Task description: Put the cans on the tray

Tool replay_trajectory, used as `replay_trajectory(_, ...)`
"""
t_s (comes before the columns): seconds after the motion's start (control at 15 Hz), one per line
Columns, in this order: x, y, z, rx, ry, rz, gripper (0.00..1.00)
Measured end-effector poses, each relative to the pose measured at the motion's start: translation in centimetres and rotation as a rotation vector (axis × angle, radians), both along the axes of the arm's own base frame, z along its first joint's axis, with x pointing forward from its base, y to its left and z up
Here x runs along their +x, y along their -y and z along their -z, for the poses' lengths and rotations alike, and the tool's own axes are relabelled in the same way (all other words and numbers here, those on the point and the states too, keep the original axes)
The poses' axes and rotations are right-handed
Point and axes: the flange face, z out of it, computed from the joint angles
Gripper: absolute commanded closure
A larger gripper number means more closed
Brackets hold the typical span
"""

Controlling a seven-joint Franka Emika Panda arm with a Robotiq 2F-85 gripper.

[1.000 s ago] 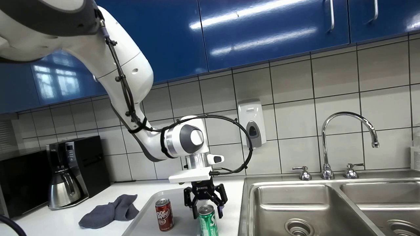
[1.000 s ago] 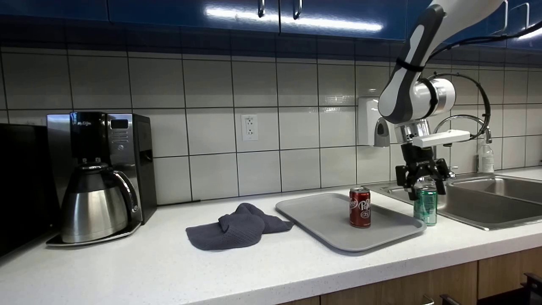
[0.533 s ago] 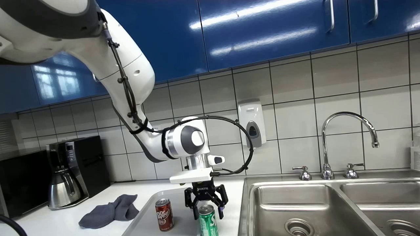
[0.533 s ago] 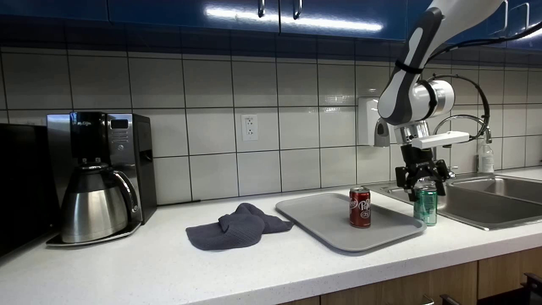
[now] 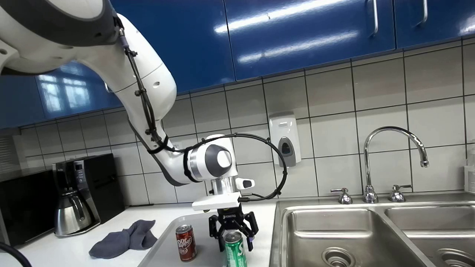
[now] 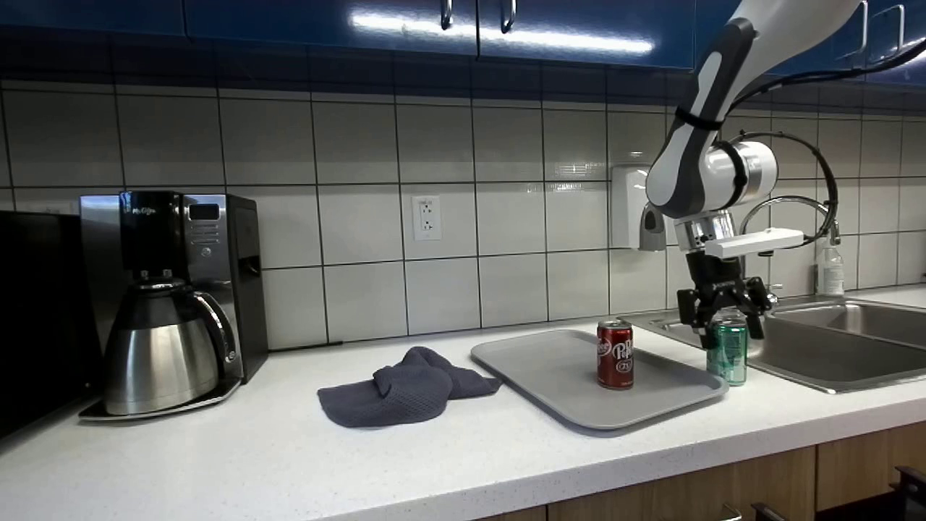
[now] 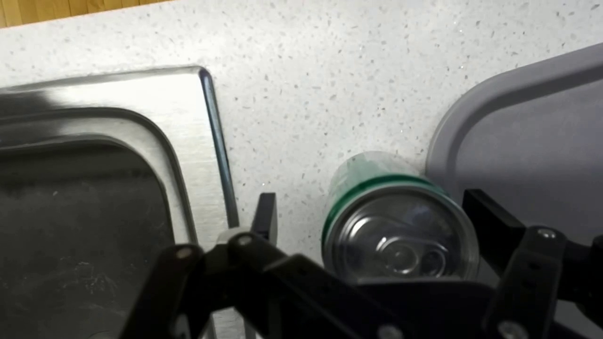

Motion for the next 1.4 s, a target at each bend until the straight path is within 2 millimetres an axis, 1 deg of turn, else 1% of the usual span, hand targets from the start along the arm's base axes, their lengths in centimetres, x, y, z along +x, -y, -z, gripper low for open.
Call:
replay_trajectory(0.2,-0.1,0.0,0.1,0.0,-0.002,0.0,0.0)
replay_trajectory(0.27,-0.1,0.0,0.1,0.001,-0.003,0.0,0.25)
replay_trajectory(0.33,-0.1,0.0,0.2,0.001,-0.004,0.0,0.28)
replay_trajectory(0.47,-0.1,0.0,0.3,0.001,-0.006,0.0,0.42)
replay_trajectory(0.53,-0.1,0.0,0.3,0.001,-0.006,0.0,0.51)
replay_trajectory(0.6,-0.1,0.0,0.3,0.001,-0.006,0.0,0.58)
replay_trajectory(0.67,-0.1,0.0,0.3,0.001,-0.006,0.0,0.61)
replay_trajectory(0.93,-0.1,-0.1,0.2,0.002,-0.005,0.0,0.61)
replay_trajectory(1.07,0.1,-0.3,-0.4,0.007,0.006,0.003,0.61)
replay_trajectory(1.2,0.6,-1.0,-1.7,0.016,0.031,0.003,0.61)
replay_trajectory(1.4,1.7,-2.2,-4.5,0.03,0.076,-0.001,0.61)
